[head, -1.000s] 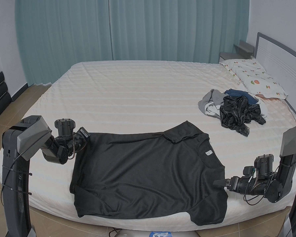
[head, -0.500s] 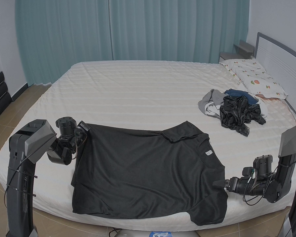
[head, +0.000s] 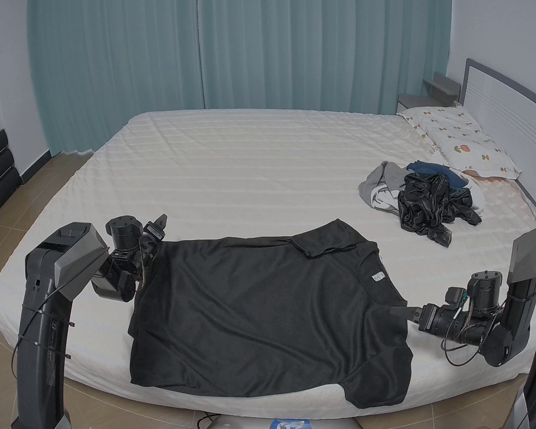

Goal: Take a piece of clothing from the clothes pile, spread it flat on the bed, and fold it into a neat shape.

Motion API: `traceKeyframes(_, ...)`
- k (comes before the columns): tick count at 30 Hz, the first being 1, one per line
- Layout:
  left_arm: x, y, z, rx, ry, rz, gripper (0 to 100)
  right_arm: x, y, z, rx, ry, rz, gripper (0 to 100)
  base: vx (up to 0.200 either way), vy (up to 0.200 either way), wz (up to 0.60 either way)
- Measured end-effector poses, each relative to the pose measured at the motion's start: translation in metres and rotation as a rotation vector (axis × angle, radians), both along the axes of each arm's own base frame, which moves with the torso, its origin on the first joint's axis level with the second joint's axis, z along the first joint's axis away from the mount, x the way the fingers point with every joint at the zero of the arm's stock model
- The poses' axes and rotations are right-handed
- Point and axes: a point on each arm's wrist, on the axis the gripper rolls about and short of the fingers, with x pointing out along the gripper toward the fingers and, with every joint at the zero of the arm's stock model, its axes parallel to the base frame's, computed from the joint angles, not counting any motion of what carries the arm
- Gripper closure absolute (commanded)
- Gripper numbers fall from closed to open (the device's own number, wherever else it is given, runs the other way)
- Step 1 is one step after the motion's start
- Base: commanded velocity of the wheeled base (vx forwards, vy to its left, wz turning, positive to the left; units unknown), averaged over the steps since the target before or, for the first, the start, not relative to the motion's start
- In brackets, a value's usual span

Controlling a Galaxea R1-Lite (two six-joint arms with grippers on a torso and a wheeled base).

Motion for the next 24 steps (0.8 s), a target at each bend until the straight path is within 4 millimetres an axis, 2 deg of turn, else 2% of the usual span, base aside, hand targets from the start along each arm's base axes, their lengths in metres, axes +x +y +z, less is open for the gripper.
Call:
traceKeyframes(8, -0.014, 0.002, 0.001, -0.112, 0.038, 0.028, 0, 0.034, 0.016, 0.012, -0.019, -0.09, -0.03, 0, 0.0, 0.0, 0.0)
traceKeyframes(18, -0.048, 0.005, 0.017, -0.297, 0.127, -0.089, 0, 0.106, 0.065, 0.03, 0.004, -0.113, -0.083, 0, 0.0, 0.0, 0.0)
traceKeyframes(24, -0.059, 0.007, 0.026, -0.357, 0.145, -0.127, 0, 0.147, 0.092, 0.036, 0.029, -0.073, -0.119, 0, 0.0, 0.0, 0.0)
